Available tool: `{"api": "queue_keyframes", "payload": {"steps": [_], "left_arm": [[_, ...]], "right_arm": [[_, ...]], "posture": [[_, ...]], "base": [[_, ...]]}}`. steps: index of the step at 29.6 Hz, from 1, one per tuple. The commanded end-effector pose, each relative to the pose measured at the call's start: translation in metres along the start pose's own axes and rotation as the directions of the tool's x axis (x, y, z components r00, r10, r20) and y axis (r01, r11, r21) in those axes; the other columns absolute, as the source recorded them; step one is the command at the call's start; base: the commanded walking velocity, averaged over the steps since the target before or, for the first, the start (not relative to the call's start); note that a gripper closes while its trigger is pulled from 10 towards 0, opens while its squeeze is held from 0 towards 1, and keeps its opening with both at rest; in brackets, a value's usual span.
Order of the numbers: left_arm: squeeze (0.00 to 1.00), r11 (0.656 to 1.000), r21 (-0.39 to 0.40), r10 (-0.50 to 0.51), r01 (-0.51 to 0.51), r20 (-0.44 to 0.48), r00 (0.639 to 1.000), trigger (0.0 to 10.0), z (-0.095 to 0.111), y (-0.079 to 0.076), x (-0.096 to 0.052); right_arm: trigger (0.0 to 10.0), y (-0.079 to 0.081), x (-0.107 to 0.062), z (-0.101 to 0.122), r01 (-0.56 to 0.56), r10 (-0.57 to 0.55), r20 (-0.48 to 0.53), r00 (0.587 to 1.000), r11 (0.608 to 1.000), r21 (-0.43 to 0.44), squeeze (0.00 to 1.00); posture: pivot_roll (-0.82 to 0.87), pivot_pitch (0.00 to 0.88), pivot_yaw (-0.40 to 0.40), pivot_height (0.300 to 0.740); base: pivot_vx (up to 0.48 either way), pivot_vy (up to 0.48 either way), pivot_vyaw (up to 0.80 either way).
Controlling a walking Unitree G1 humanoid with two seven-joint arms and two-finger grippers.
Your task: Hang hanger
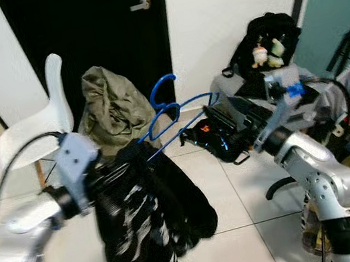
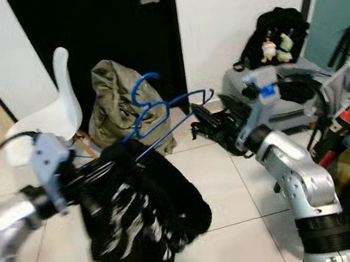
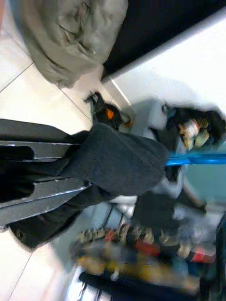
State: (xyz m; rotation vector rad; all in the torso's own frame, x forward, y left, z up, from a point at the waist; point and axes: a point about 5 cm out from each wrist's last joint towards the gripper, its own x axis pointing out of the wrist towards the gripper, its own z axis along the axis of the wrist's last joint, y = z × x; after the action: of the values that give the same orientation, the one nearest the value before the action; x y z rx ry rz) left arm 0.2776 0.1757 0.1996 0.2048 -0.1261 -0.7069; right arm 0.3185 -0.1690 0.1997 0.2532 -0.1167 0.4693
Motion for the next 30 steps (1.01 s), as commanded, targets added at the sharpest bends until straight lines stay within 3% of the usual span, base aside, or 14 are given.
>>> {"api": "queue_keyframes", "payload": {"steps": [1,5,14,19,23,30], "left_arm": [[0.0,0.995,-0.024,0.102,-0.101,0.027,0.994,10.0,0.001,0.004,0.003],[0.0,0.981,-0.041,0.188,-0.188,-0.003,0.982,10.0,-0.011,0.002,0.009],[0.0,0.97,0.004,0.242,-0.242,-0.077,0.967,10.0,-0.022,0.003,0.011],[0.0,0.962,0.004,0.274,-0.274,-0.086,0.958,10.0,-0.023,0.005,0.012],[0.0,0.959,-0.015,0.279,-0.282,-0.107,0.954,10.0,-0.03,-0.002,0.013],[0.0,0.95,-0.051,0.304,-0.309,-0.099,0.948,10.0,-0.032,-0.006,0.015]], "right_arm": [[10.0,-0.004,-0.002,-0.004,0.023,-0.023,-0.005,1.0,1.0,-0.004,0.0],[10.0,-0.008,-0.003,-0.01,0.04,-0.04,-0.028,0.999,0.999,-0.011,0.0],[10.0,-0.005,0.0,-0.016,0.056,-0.058,-0.042,0.997,0.998,-0.042,0.0],[10.0,-0.003,0.0,-0.02,0.054,-0.057,-0.053,0.997,0.997,-0.057,0.0],[10.0,-0.004,-0.001,-0.021,0.077,-0.081,-0.048,0.996,0.995,-0.071,0.0],[10.0,-0.006,-0.002,-0.023,0.093,-0.095,-0.046,0.994,0.994,-0.054,0.0]], "posture": [[0.0,0.0,-0.028,0.74],[0.0,0.0,-0.029,0.74],[0.01,0.0,-0.025,0.74],[0.01,0.0,-0.02,0.74],[0.0,0.0,-0.016,0.74],[0.0,0.0,-0.019,0.74]], "base": [[0.0,0.0,0.79],[0.0,0.0,0.79],[0.0,0.0,0.79],[0.0,0.0,0.79],[0.0,0.0,0.79],[0.28,0.0,0.0]]}}
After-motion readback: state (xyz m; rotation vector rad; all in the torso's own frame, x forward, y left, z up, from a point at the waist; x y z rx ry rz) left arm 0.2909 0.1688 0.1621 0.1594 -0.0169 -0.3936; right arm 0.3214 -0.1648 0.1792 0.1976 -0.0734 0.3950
